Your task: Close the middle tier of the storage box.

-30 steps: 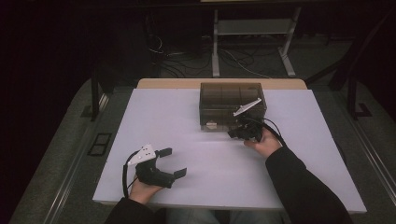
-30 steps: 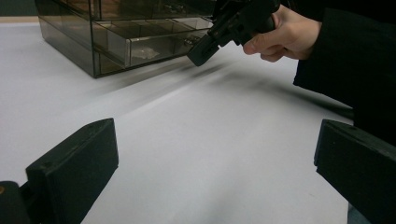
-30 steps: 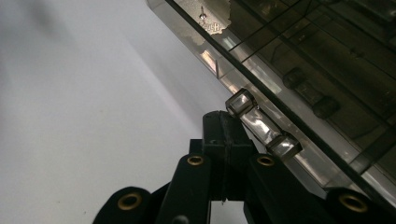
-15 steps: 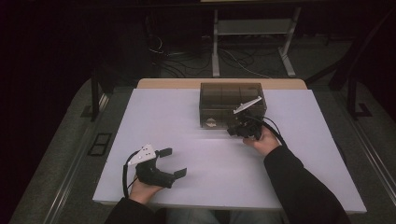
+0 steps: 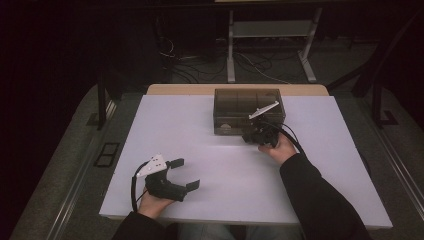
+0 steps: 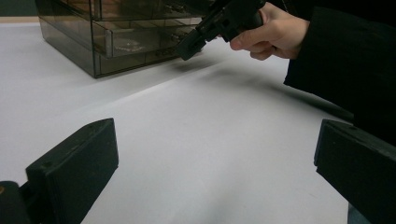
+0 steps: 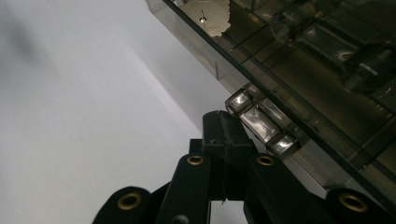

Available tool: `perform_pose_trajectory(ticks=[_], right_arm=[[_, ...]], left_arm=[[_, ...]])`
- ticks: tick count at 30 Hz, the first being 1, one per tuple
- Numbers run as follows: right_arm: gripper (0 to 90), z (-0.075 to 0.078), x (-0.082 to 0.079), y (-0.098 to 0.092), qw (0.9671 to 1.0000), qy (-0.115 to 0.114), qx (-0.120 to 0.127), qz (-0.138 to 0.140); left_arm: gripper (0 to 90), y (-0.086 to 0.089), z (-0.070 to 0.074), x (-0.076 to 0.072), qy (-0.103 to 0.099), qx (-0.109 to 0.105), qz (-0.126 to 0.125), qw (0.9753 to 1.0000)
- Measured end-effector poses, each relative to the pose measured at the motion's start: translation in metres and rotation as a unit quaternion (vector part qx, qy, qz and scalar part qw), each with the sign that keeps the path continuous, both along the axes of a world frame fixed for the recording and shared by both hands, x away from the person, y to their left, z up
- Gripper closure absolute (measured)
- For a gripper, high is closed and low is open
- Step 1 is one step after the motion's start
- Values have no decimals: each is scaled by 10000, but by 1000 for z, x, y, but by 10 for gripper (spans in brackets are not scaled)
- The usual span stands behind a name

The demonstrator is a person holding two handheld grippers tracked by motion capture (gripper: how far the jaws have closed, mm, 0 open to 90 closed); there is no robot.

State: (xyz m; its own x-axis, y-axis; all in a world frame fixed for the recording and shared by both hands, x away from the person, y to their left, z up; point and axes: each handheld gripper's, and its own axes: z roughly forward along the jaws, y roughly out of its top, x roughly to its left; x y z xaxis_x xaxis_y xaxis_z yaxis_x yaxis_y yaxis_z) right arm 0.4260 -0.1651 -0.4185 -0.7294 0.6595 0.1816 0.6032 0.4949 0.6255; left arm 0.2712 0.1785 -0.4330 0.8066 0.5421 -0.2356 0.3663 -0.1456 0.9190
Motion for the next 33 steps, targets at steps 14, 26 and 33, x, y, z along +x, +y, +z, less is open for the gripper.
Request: perform_pose_trajectory(ticks=[14, 26, 33], right_arm=[[891, -3, 6, -2, 9998, 25, 163, -146], [891, -4, 10, -2, 9993, -3, 243, -272], [891, -5, 12, -3, 9990, -17, 289, -341]], left_arm=[[0, 0, 0, 0, -9, 9, -10, 10000], [0, 0, 0, 0, -7, 4, -5, 10000], [0, 0, 0, 0, -6, 4, -1, 10000]])
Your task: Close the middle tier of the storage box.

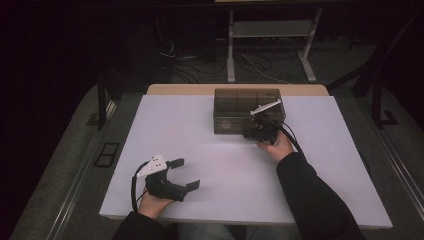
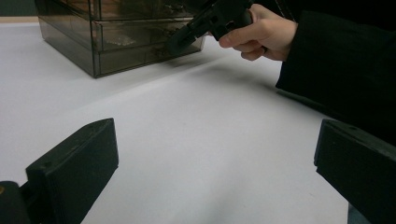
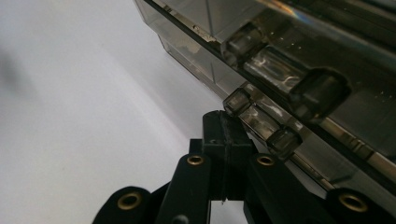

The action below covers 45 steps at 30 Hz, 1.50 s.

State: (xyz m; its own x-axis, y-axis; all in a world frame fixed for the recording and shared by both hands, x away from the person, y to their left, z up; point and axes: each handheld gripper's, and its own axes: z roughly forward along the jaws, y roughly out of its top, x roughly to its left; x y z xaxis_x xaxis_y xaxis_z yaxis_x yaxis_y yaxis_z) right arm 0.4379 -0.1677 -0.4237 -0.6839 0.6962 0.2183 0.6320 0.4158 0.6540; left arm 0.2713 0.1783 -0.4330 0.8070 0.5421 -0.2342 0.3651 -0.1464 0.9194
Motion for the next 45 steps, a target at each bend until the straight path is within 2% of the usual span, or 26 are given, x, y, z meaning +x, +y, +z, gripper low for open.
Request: perform_pose_trajectory(ticks=[19, 24, 25, 28, 38, 39, 44, 45], right_arm=[[891, -2, 7, -1, 9998, -15, 68, -194], [877, 0, 6, -3, 9998, -6, 129, -174], [826, 1, 4, -4, 9998, -37, 101, -161], [807, 3, 1, -4, 9999, -50, 126, -98], [641, 11, -11, -4, 9998, -77, 125, 157], [591, 12, -14, -4, 9996, -59, 154, 215], [501, 16, -22, -3, 9996, -112, 89, 245], [448, 18, -25, -3, 9996, -126, 79, 231]], left_arm=[[0, 0, 0, 0, 1, -4, -2, 10000], [0, 0, 0, 0, 6, -13, 2, 10000], [0, 0, 0, 0, 6, -13, 3, 10000], [0, 0, 0, 0, -3, 0, -14, 10000], [0, 0, 0, 0, -3, 1, -12, 10000], [0, -1, 0, 0, -4, -4, -15, 10000], [0, -1, 0, 0, -3, -10, -14, 10000], [0, -1, 0, 0, -3, -6, -12, 10000]])
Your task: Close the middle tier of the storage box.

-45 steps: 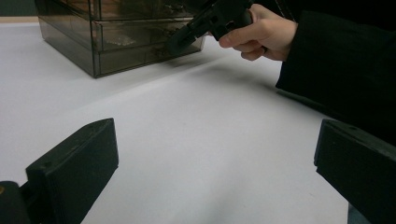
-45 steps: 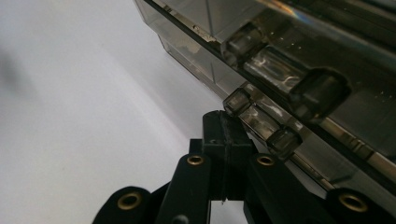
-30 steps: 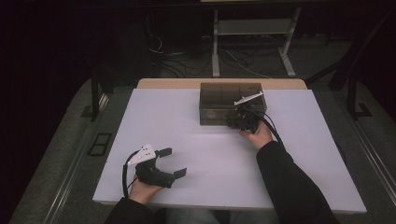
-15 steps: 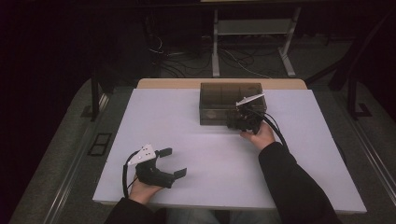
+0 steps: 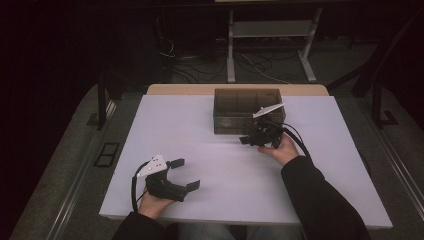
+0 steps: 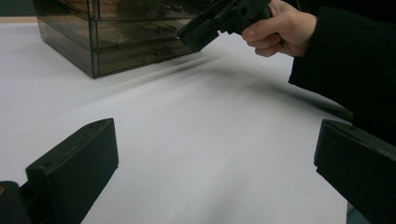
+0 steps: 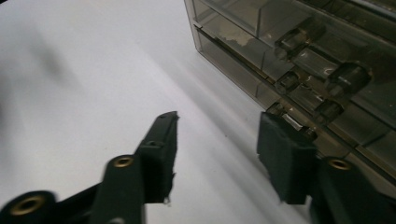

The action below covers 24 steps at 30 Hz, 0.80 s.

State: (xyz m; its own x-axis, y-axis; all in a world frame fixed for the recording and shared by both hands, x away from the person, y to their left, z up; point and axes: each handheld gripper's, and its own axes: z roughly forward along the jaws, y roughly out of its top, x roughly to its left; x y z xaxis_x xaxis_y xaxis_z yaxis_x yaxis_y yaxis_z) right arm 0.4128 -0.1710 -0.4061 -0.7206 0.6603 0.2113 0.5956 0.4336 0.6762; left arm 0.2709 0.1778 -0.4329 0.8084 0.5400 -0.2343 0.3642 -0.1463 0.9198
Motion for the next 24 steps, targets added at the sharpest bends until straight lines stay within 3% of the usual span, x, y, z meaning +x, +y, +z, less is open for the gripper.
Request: perform_pose_trajectory(ticks=[1, 5, 7, 8, 9, 10, 15, 16, 24], right_arm=[[448, 0, 0, 0, 10000, 0, 0, 0], [279, 5, -9, -2, 10000, -27, 33, 12], [247, 6, -11, -3, 10000, -39, 19, 3], [165, 8, -15, -4, 10000, -72, 11, -25], [165, 8, -15, -4, 10000, -72, 11, -25], [104, 10, -18, -7, 9999, -77, 30, -93], [103, 12, -27, -13, 9997, -95, 153, -171], [1, 13, -30, -16, 9997, -73, 175, -182], [2, 17, -46, -30, 9995, -20, 301, -72]], left_arm=[[0, 0, 0, 0, 0, 0, 0, 10000], [0, 0, 0, 0, -3, -5, -2, 10000], [0, 0, 0, 0, -2, -6, -1, 10000], [0, 0, 0, 0, -2, -5, -3, 10000], [0, 0, 0, 0, -2, -5, -3, 10000], [0, -1, 0, 0, -3, -5, -5, 10000], [0, -1, 0, 0, -4, -12, -7, 10000], [0, -1, 0, 0, -3, -12, -8, 10000], [0, -1, 0, 0, -4, -10, 0, 10000]])
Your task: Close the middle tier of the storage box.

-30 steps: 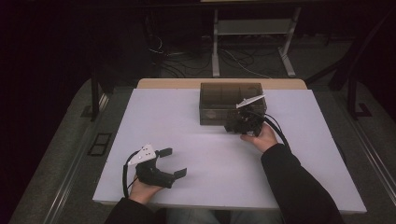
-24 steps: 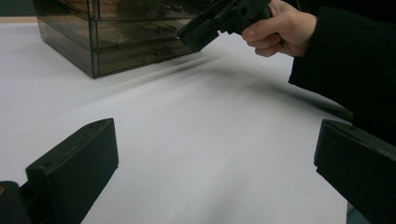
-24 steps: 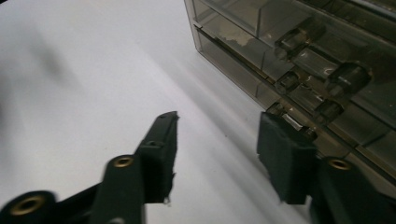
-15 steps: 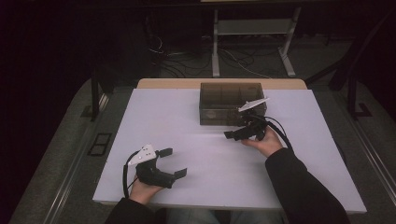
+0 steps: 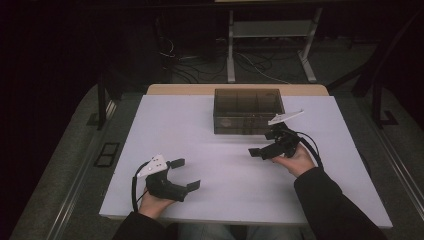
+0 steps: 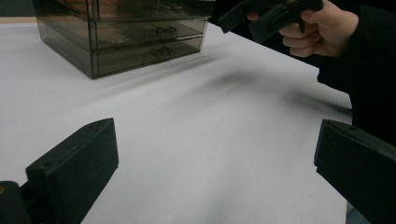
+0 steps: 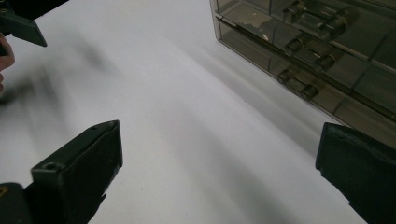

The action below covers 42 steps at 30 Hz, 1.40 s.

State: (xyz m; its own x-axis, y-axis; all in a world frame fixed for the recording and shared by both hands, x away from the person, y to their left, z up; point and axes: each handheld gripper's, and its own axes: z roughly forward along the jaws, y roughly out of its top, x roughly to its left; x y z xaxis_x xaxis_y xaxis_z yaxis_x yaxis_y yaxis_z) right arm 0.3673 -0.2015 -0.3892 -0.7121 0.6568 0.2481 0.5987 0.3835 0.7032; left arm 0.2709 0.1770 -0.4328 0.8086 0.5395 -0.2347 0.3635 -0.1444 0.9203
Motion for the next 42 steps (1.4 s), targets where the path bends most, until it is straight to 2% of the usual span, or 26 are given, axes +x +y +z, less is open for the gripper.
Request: perform_pose_trajectory(ticks=[13, 37, 42], right_arm=[[2, 0, -20, -21, 9998, -17, 205, -30], [3, -11, -54, -53, 9991, -18, 382, -204], [3, -17, -62, -64, 9986, 7, 450, -279]], left_arm=[[0, 0, 0, 0, 2, -3, 14, 10000], [0, 1, 0, 0, 11, 5, 58, 10000], [0, 1, 0, 0, 9, 13, 59, 10000]])
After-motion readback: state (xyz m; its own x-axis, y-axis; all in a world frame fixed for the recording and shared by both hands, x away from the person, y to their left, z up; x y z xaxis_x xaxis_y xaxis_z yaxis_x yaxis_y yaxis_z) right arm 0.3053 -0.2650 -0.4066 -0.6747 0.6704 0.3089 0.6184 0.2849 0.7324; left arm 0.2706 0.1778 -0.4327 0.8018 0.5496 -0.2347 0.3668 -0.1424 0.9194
